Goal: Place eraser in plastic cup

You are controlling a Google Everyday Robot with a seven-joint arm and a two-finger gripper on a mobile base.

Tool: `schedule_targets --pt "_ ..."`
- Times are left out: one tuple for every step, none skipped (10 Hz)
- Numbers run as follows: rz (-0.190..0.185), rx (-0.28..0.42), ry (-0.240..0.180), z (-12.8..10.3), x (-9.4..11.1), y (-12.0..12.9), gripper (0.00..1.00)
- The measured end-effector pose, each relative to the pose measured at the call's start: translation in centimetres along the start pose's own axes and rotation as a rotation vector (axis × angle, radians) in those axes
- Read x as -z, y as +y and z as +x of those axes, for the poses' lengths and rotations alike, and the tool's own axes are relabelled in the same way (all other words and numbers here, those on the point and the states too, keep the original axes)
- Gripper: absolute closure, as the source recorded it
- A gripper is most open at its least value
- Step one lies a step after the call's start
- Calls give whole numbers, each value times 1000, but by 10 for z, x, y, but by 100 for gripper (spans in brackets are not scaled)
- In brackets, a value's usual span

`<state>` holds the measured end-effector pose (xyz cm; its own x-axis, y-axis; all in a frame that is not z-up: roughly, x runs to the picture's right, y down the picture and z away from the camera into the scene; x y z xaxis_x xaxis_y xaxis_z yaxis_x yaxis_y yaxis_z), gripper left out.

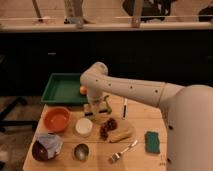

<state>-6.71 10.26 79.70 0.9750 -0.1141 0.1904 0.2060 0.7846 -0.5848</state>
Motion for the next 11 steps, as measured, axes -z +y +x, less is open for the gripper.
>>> schedule_targets --pt "-3 5 -2 -5 -4 -2 100" --pt "-5 7 -7 -9 -7 -4 100" --pt "-8 6 -13 -13 -10 -7 100" --pt "-10 3 -18 -14 -13 -9 100" --pt "-12 0 -24 -15 -15 -12 100" --pt "-16 -2 -36 -17 -18 -15 100" --pt "-20 -5 -45 -18 -20 -17 100" --pt "-24 -8 -51 -17 -23 -19 100" --pt "-30 -10 -57 -18 -26 -20 100" --pt "-37 -12 -62 -19 -30 -20 100" --pt "-42 -16 -64 -18 -32 -20 100"
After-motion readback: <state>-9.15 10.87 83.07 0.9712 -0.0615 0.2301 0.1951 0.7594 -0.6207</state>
